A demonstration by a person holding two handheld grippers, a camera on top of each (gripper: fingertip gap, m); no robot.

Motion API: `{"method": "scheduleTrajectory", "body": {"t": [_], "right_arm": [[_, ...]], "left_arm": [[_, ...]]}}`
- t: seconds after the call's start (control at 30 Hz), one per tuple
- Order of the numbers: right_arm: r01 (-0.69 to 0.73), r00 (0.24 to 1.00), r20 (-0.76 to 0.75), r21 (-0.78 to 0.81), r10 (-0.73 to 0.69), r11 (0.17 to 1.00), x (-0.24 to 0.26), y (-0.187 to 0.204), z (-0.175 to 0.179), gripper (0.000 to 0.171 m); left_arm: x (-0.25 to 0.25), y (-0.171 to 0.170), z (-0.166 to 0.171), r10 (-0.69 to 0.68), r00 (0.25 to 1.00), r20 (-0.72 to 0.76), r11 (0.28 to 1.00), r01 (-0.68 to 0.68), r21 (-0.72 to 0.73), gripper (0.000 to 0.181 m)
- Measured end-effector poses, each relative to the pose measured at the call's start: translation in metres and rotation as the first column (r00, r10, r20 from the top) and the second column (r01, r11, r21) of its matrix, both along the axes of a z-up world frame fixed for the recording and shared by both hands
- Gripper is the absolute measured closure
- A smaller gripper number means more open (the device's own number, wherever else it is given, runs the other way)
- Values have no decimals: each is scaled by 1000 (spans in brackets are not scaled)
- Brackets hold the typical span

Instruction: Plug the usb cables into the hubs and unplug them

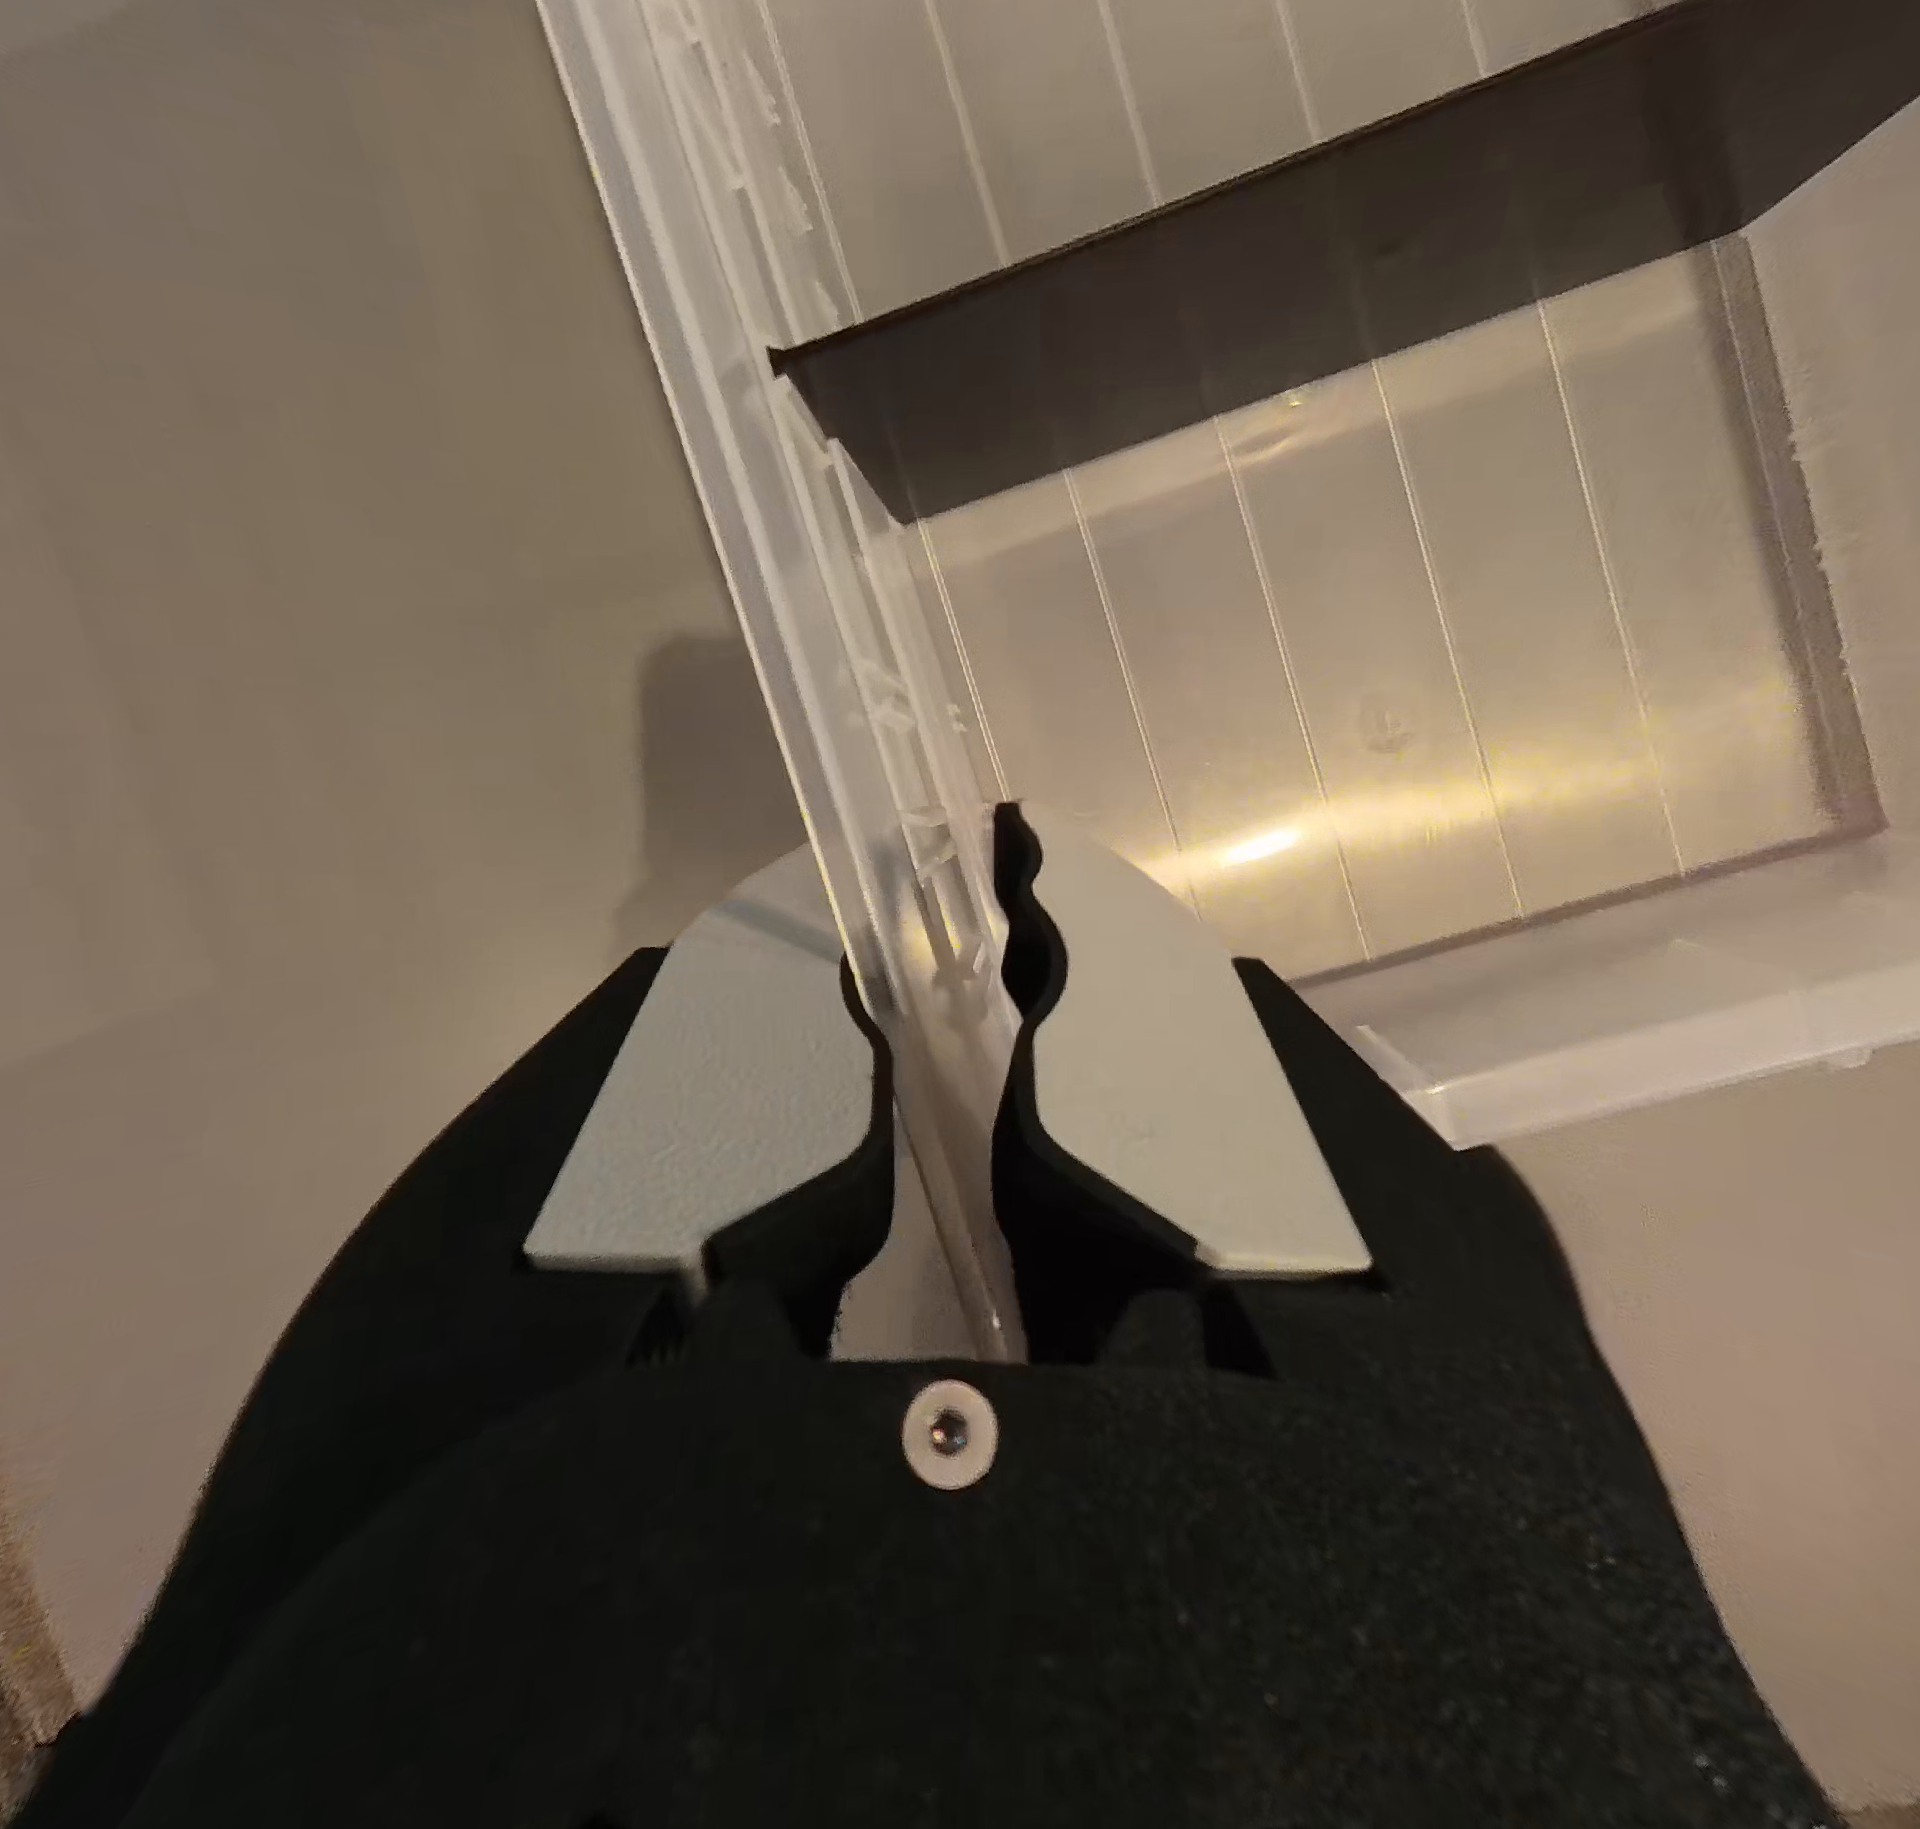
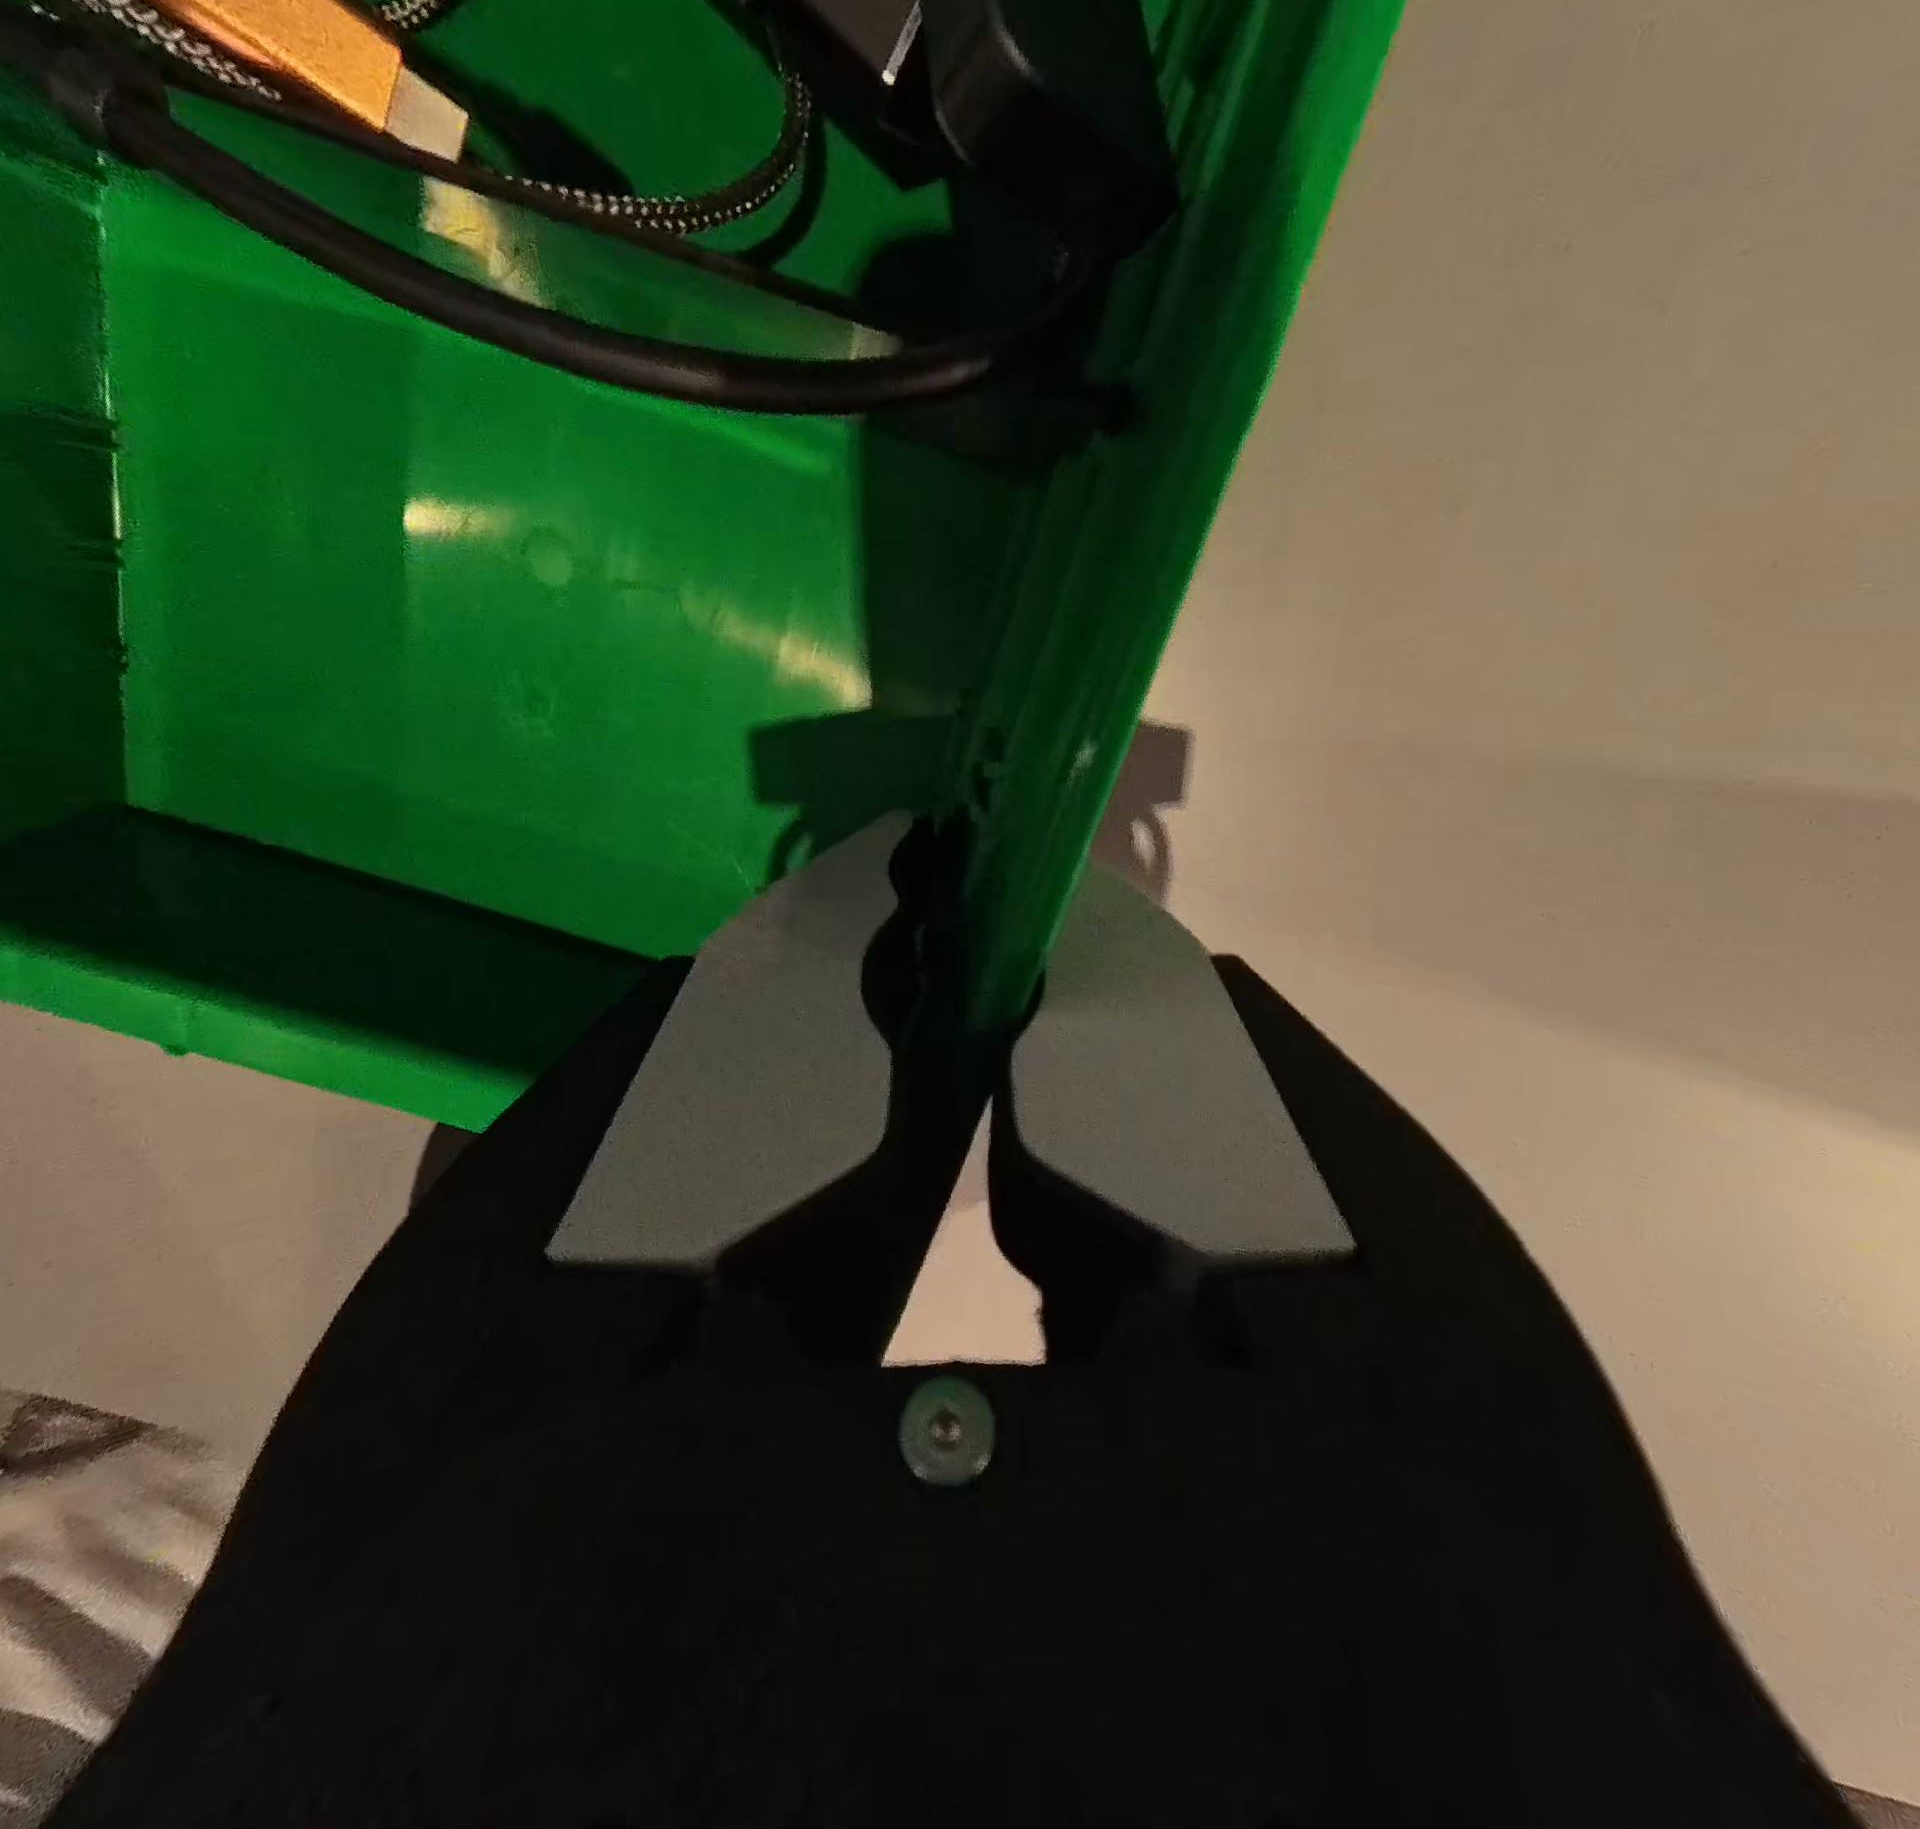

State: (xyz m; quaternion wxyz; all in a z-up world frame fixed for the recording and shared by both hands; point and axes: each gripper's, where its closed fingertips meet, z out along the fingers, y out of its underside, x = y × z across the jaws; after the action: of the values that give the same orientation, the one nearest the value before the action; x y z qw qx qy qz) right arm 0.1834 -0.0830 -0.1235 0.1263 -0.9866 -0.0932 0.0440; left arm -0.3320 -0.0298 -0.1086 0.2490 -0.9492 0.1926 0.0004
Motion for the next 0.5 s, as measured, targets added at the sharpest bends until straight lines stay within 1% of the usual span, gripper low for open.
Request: {"method": "scheduleTrajectory", "body": {"t": [0.07, 0.1, 0.13, 0.2, 0.23, 0.27, 0.3, 0.33, 0.37, 0.4, 0.47, 0.5], "right_arm": [[-26, 1000, 7, 11, 26, 1000, -7, 0, 1, 159], [-33, 999, 21, 48, 32, 998, -7, 3, 5, 153], [-13, 999, 46, 103, 8, 995, -3, 6, 13, 147], [73, 992, 79, 273, -98, 959, 5, 12, 48, 141], [114, 984, 84, 388, -159, 915, 4, 13, 74, 140], [136, 982, 42, 517, -184, 845, -8, 14, 106, 141], [139, 989, -43, 634, -144, 761, -36, 15, 138, 140], [123, 990, -136, 718, -35, 685, -77, 15, 166, 136], [99, 975, -203, 748, 85, 656, -122, 13, 181, 132], [51, 953, -243, 720, 183, 692, -166, 10, 180, 123], [-40, 934, -260, 603, 243, 797, -232, 14, 153, 96], [-87, 940, -230, 551, 251, 830, -255, 20, 136, 95]], "left_arm": [[7, 2, 4, -2, 1000, 5, 1000, 2, 31, 160], [8, 3, 11, 9, 1000, -1, 998, -9, 67, 153], [8, 5, 20, 19, 1000, -3, 993, -18, 120, 141], [8, 7, 44, 33, 999, 7, 969, -33, 244, 129], [8, 7, 56, 38, 999, 10, 952, -39, 302, 126], [8, 7, 67, 44, 999, 9, 932, -44, 359, 125], [8, 7, 78, 53, 999, 7, 907, -51, 417, 124], [8, 7, 89, 61, 998, 7, 880, -57, 472, 125], [10, 7, 98, 69, 998, 7, 854, -63, 517, 126], [11, 6, 105, 77, 997, 6, 832, -68, 550, 126], [16, 5, 116, 87, 996, 1, 805, -71, 589, 123], [18, 5, 120, 88, 996, 0, 796, -70, 602, 121]]}}
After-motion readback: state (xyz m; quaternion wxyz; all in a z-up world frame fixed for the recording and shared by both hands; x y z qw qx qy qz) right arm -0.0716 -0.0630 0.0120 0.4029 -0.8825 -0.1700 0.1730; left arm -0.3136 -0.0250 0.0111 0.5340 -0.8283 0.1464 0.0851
